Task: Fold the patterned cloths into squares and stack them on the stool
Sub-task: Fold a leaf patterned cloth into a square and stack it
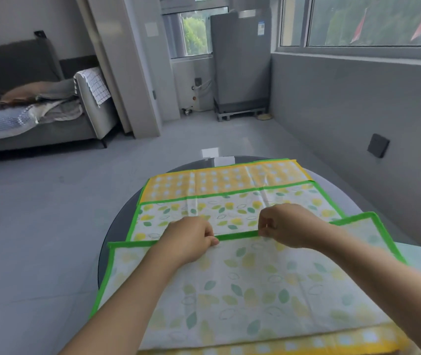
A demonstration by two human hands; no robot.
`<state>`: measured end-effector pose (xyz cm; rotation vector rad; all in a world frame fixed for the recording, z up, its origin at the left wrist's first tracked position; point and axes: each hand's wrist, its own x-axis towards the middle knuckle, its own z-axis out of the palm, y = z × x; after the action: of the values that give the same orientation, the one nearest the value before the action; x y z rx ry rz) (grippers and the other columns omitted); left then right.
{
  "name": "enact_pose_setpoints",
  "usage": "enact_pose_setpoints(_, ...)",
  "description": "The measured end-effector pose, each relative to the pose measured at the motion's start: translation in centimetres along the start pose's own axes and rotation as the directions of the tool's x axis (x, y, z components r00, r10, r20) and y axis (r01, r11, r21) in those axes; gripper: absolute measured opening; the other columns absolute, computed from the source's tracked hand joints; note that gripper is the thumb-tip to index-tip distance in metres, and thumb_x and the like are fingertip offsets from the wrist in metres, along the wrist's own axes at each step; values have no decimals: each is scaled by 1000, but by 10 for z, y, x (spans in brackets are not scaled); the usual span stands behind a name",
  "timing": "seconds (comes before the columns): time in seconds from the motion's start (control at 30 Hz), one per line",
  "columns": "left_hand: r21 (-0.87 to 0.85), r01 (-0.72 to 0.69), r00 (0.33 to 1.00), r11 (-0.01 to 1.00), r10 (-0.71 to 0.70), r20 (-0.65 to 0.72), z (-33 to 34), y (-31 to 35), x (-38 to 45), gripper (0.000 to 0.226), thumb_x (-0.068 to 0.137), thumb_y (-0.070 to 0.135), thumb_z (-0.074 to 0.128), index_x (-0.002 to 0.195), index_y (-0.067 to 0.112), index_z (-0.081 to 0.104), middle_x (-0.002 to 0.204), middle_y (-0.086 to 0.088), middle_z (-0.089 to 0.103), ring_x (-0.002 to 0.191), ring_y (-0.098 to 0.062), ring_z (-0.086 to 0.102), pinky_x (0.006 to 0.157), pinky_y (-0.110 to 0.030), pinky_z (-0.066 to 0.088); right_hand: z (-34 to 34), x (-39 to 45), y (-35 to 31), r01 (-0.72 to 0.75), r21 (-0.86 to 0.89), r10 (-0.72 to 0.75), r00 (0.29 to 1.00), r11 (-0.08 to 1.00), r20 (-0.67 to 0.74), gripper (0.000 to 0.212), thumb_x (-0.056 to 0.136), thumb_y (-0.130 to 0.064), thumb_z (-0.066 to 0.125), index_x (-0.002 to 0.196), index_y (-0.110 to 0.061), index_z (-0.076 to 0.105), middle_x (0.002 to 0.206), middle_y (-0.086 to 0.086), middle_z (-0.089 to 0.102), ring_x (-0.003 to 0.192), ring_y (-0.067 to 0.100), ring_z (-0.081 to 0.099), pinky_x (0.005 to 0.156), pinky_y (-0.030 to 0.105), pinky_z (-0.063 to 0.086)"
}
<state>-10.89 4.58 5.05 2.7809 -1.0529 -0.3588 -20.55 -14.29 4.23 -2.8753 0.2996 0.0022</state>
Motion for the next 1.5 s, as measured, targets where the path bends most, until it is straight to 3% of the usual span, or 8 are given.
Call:
enact_pose_setpoints(0.13, 18, 22, 1000, 1000, -22, 22, 16, -7, 9, 24, 94, 35, 55, 97, 17, 69, 98, -2, 67, 93, -20, 58, 85, -33, 40, 24, 10, 4, 12, -15, -13, 999, 1000, -35, 13, 92, -31, 53, 96, -23, 63, 83, -8, 55, 91, 18, 51, 77, 27, 36)
enact_pose_setpoints(0.37, 75, 54, 990, 996, -43, -135, 28, -12, 27, 24, 94, 38, 52, 105, 21, 65, 116, 0, 54, 111, -21, 50, 101, -37, 30, 43, 28, 10, -2, -47, -10, 971, 999, -240, 17, 92, -34, 52, 100, -25, 64, 107, -5, 61, 107, 19, 45, 91, 30, 27)
enact_pose_setpoints(0.5, 89, 56, 991, 994, -44, -129, 37, -10, 24, 36, 95, 42, 48, 125, 24, 53, 127, 0, 47, 121, -20, 42, 109, -38, 22, 49, 28, 12, -6, -39, -2, 978, 999, -210, 19, 92, -36, 52, 102, -24, 64, 110, -5, 59, 109, 19, 44, 92, 30, 26)
enact_pose_setpoints(0.77, 13, -41, 992, 999, 42, -118, 75, 18, -11, 56, 98, 45, 23, 149, 23, 26, 158, -4, 12, 146, -18, 4, 118, -40, -2, 59, 22, 9, -56, -22, 50, 971, 998, -235, 19, 92, -37, 51, 103, -26, 62, 113, -6, 57, 111, 18, 43, 94, 29, 25)
enact_pose_setpoints(0.9, 37, -5, 996, 999, 9, -92, 94, 17, -19, 93, 65, 62, -14, 152, 31, 0, 158, -3, -18, 143, -24, -24, 111, -50, -22, 62, 19, 6, -70, -14, 64, 959, 997, -277, 16, 92, -34, 51, 101, -26, 62, 109, -6, 57, 109, 18, 45, 94, 28, 23)
enact_pose_setpoints(1.2, 73, 2, 995, 997, 5, -95, 104, 14, -22, 86, 69, 63, -14, 149, 34, -12, 156, -3, -26, 141, -24, -30, 112, -52, -22, 66, 13, -1, -102, -64, 77, 948, 993, -310, 17, 94, -33, 47, 102, -25, 59, 109, -7, 60, 110, 18, 48, 100, 29, 19)
enact_pose_setpoints(1.37, 90, 10, 996, 996, -2, -93, 105, 14, -21, 85, 68, 61, -17, 149, 35, -13, 156, -3, -25, 142, -24, -28, 112, -52, -20, 74, -4, -13, -41, -10, 36, 948, 999, -316, 36, 98, -33, 35, 129, -25, 51, 134, -8, 51, 130, 14, 37, 105, 25, 16)
enact_pose_setpoints(1.5, 103, 15, 995, 995, -5, -97, 105, 14, -20, 85, 68, 60, -18, 148, 36, -14, 156, -2, -24, 142, -24, -27, 113, -51, -20, 86, -27, -21, -11, 87, 28, 979, 996, -204, 75, 83, -52, -2, 143, -26, 33, 152, -8, 30, 142, 8, 19, 112, 19, 8)
